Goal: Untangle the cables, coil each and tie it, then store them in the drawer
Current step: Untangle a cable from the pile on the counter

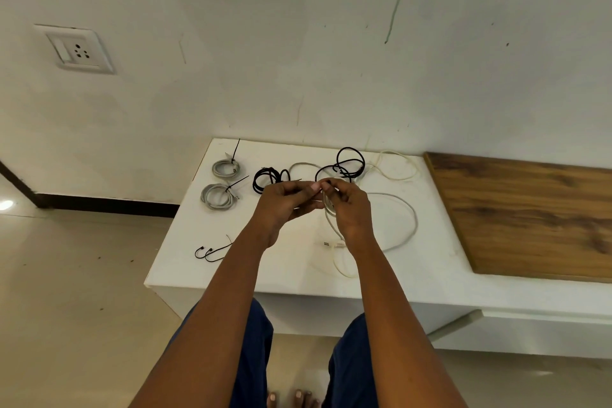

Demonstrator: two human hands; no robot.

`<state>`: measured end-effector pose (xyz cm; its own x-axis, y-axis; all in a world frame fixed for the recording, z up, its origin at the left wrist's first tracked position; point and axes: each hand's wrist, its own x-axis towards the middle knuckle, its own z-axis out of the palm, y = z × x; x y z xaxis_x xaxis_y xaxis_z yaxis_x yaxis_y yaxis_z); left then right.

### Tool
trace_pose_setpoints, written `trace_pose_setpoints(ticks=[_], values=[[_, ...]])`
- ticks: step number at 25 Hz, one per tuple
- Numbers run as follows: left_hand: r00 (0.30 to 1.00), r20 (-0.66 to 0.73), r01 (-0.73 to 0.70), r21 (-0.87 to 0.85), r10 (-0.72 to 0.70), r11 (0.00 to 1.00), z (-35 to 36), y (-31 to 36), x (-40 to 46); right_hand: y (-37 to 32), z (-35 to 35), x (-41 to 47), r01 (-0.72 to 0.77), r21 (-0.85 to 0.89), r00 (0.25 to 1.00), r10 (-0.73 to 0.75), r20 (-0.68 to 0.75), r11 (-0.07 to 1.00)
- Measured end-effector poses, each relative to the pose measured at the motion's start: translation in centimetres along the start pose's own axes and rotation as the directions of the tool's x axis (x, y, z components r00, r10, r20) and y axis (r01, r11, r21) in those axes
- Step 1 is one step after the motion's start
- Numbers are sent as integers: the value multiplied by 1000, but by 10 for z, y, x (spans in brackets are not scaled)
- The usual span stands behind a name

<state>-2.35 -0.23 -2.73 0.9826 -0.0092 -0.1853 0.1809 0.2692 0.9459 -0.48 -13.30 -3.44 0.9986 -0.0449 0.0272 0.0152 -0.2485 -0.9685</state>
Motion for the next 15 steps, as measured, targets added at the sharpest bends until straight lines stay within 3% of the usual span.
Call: trace_pose_setpoints(ticks=[5,12,15], values=[[998,-13,57,6,-57,998,0,2,-2,-3,0,-2,29,-10,1000,-29,-6,1000],[969,-188,146,-89,-161,985,12,-1,2,-5,5,-4,53,20,996,-55,75,998],[961,-248,120,-33,-124,992,16,-3,2,-7,6,-6,9,208,997,-25,77,978]])
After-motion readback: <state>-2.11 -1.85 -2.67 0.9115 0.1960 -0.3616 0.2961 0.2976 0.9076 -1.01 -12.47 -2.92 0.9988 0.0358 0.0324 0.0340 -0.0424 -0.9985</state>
